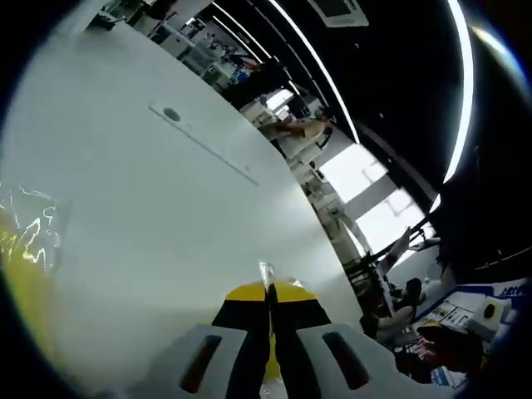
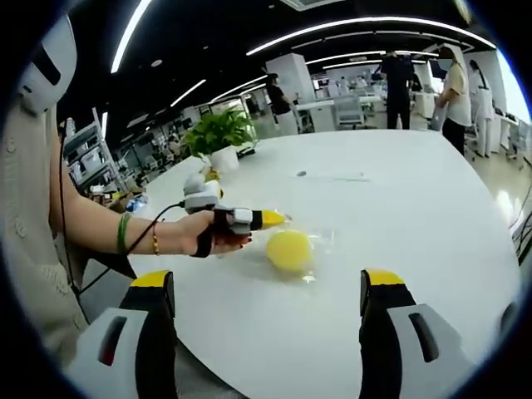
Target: Compare the silicone blocks by pressing each to a similar depth, holding the contact briefly, and releasing to observe deformation and rebound differences across the visible hardness samples.
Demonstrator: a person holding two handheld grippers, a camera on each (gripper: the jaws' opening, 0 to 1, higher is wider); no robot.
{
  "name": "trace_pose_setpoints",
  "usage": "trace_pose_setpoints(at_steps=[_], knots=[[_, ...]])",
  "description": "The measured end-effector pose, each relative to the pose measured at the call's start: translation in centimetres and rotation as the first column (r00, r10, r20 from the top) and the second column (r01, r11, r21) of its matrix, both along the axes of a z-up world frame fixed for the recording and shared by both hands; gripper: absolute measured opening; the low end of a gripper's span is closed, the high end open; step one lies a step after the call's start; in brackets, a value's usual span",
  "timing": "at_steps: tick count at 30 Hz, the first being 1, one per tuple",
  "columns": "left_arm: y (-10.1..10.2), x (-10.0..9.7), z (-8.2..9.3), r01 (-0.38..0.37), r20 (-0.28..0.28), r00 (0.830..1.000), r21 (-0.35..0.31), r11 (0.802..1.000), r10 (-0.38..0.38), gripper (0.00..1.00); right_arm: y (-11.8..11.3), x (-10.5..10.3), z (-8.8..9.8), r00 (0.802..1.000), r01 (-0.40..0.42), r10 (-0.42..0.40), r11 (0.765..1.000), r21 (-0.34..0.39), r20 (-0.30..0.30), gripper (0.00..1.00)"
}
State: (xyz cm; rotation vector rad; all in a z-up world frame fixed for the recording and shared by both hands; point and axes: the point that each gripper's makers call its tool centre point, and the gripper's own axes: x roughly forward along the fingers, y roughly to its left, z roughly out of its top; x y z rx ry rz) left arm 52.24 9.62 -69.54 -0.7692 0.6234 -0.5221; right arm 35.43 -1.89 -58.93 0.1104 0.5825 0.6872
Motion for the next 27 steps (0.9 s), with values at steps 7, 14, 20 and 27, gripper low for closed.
trace_pose_setpoints(at_steps=[7,14,20,27], knots=[[0.9,0.9,-2.4,-0.018,-0.017,1.000,0.099,0.995,0.020,0.00,0.3,0.4,-0.5,1.000,0.002,-0.002,1.000,0.001,-0.017,0.86],[1.7,1.1,-3.5,-0.037,-0.034,0.999,0.109,0.993,0.041,0.00,0.8,0.6,-0.7,1.000,-0.013,0.013,1.000,0.000,-0.021,0.84],[2.0,1.0,-3.4,-0.028,-0.021,0.999,0.160,0.987,0.031,0.11,1.4,0.5,-0.7,1.000,-0.022,0.022,1.000,0.007,-0.012,0.83],[2.1,0.8,-2.0,0.030,0.022,0.999,0.240,0.970,-0.036,0.26,1.6,0.0,-0.4,1.000,-0.024,0.024,1.000,0.009,-0.008,0.83]])
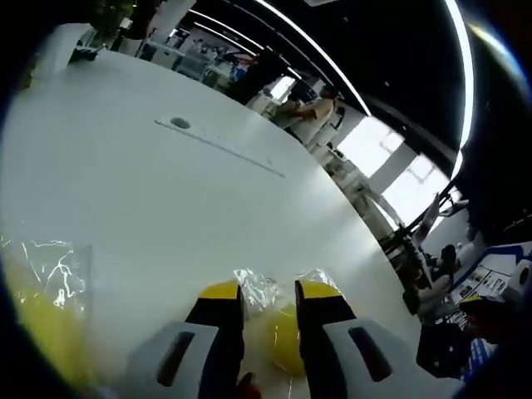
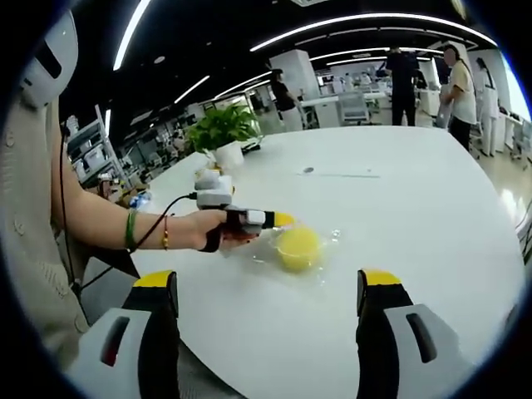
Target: Compare the silicone blocks by pressing each to a similar depth, holding the contact briefly, and releasing to observe deformation and rebound differences across the visible hardness samples.
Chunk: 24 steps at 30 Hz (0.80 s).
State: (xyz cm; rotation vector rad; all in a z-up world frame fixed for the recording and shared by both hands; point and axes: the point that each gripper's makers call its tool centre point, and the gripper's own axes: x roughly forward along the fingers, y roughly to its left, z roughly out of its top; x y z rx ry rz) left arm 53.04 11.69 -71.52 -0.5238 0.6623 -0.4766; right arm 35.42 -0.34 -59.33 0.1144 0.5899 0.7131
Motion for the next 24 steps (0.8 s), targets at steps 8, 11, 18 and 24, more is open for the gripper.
trace_pose_setpoints(at_steps=[8,11,18,24], knots=[[1.1,-0.7,3.1,0.039,0.120,0.991,0.142,0.989,-0.057,0.36,0.0,-0.7,1.0,0.999,0.026,-0.027,0.999,0.018,0.030,0.85],[1.1,-1.7,4.8,0.067,0.167,0.981,0.184,0.981,-0.098,0.38,0.2,-0.9,1.4,0.996,0.063,-0.066,0.997,0.044,0.058,0.85],[0.9,-5.4,9.9,0.141,0.315,0.921,0.281,0.949,-0.230,0.44,1.2,-2.3,3.1,0.982,0.146,-0.160,0.980,0.138,0.104,0.84],[1.3,-9.4,14.1,0.211,0.417,0.840,0.338,0.917,-0.348,0.49,2.9,-5.2,3.5,0.980,0.138,-0.160,0.974,0.181,0.115,0.87]])
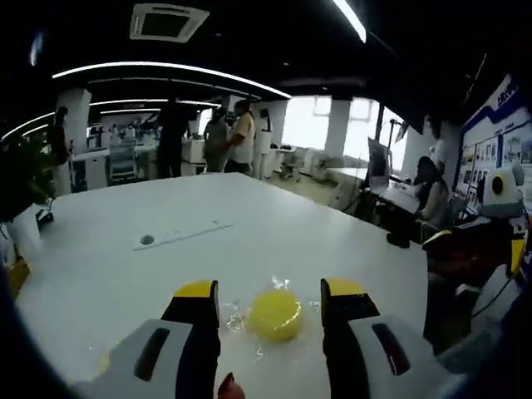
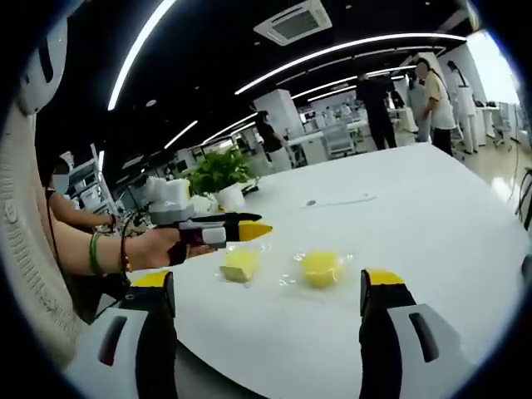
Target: Compare the silicone blocks by pressing each to a similar depth, holding the contact briefly, and releasing to observe deformation and rebound differences across the visible hardness samples.
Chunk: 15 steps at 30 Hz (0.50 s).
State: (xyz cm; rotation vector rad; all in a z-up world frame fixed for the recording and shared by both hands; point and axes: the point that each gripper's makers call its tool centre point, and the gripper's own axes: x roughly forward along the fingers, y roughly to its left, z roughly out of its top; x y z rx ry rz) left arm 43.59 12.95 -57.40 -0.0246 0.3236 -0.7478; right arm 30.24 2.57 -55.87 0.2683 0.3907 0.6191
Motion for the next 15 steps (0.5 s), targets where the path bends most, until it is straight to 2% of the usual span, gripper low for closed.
trace_pose_setpoints(at_steps=[2,3,5,8,11,15], knots=[[0.8,-1.7,1.9,0.028,0.070,0.997,0.025,0.999,-0.030,0.50,0.6,-1.0,0.4,1.000,-0.008,0.007,1.000,0.011,0.021,0.87],[1.0,-2.0,2.2,0.028,0.076,0.997,0.027,0.999,-0.030,0.51,0.7,-1.2,0.4,1.000,-0.010,0.009,1.000,0.011,0.023,0.87],[2.6,-3.8,3.8,0.024,0.123,0.992,0.049,0.999,-0.029,0.53,1.2,-2.0,0.7,0.999,-0.011,0.011,1.000,0.013,0.043,0.87],[4.3,-5.7,5.1,0.009,0.139,0.990,0.028,1.000,-0.013,0.55,1.8,-2.9,0.7,0.998,-0.016,0.015,1.000,0.015,0.058,0.88],[7.0,-7.9,6.1,-0.027,0.161,0.987,0.035,0.999,0.021,0.56,2.3,-3.8,0.9,0.996,-0.034,0.033,0.999,0.010,0.080,0.85],[10.0,-10.7,6.4,-0.066,0.155,0.986,0.043,0.997,0.058,0.53,2.7,-4.8,1.1,0.996,-0.054,0.053,0.999,0.006,0.077,0.84]])
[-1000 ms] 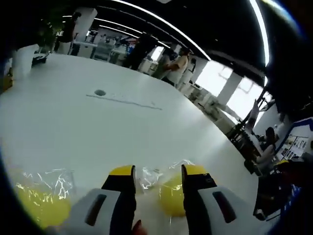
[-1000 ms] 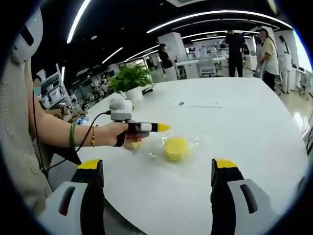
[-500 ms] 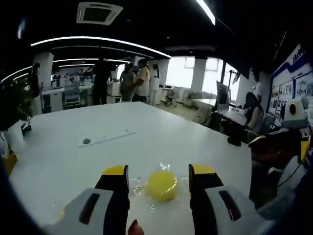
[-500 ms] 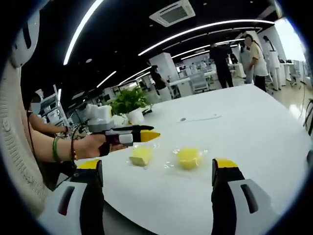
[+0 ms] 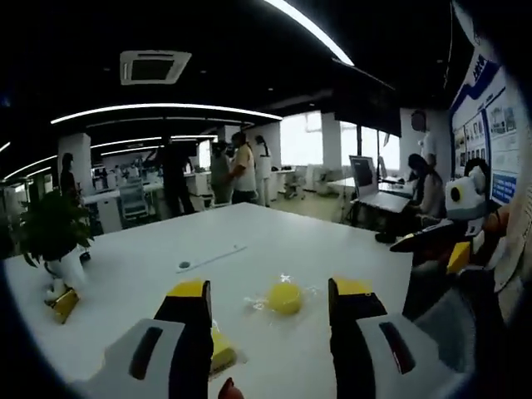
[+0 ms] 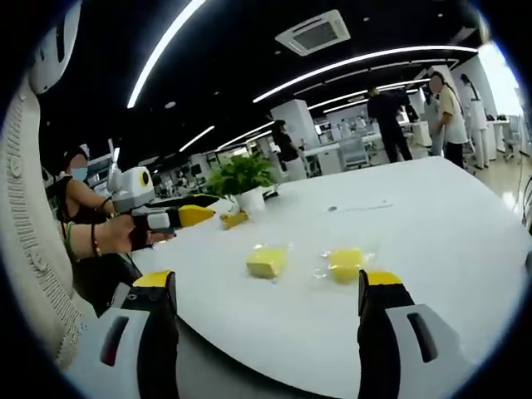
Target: Compare the silicone blocks by pressing each to a similar depth, holding the contact briefly, and releasing to observe deformation and rebound differences across the visible hardness samples.
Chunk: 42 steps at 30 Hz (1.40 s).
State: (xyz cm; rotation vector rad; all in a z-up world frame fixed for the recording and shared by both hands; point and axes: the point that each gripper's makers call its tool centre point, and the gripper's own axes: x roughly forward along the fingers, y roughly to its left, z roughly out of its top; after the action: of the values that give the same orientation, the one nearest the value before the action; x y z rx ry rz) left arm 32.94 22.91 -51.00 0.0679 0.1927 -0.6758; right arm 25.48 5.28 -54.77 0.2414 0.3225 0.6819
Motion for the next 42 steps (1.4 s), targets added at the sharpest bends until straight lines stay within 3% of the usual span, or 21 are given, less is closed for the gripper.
trace_pose_setpoints(at_steps=[2,3,9,12,20,29,42], knots=[[1.8,-1.4,-0.1,-0.036,0.001,0.999,-0.003,0.999,0.036,0.49,0.8,-0.8,1.0,0.999,-0.021,0.024,0.997,0.073,-0.033,0.84],[2.9,-2.1,-0.2,-0.070,-0.017,0.997,-0.045,0.997,0.069,0.49,0.9,-1.1,1.7,0.999,-0.035,0.036,0.996,0.083,-0.010,0.85],[6.2,-4.8,0.0,-0.133,-0.022,0.991,-0.058,0.989,0.132,0.59,0.5,-1.6,3.0,0.997,-0.053,0.053,0.998,0.013,0.057,0.85],[7.3,-5.7,1.1,-0.159,-0.005,0.987,-0.112,0.981,0.160,0.62,0.5,-1.9,3.0,0.997,-0.062,0.063,0.998,-0.018,0.052,0.82],[8.1,-7.1,1.9,-0.151,0.005,0.988,-0.106,0.983,0.152,0.64,0.9,-2.7,3.4,0.994,-0.064,0.070,0.995,-0.076,0.082,0.83],[8.4,-7.3,2.1,-0.156,-0.006,0.988,-0.131,0.979,0.156,0.64,1.2,-2.9,3.3,0.993,-0.059,0.068,0.994,-0.096,0.092,0.82],[8.5,-7.0,1.7,-0.156,-0.025,0.988,-0.123,0.980,0.154,0.63,1.6,-2.2,2.8,0.994,-0.038,0.046,0.996,-0.083,0.096,0.82]])
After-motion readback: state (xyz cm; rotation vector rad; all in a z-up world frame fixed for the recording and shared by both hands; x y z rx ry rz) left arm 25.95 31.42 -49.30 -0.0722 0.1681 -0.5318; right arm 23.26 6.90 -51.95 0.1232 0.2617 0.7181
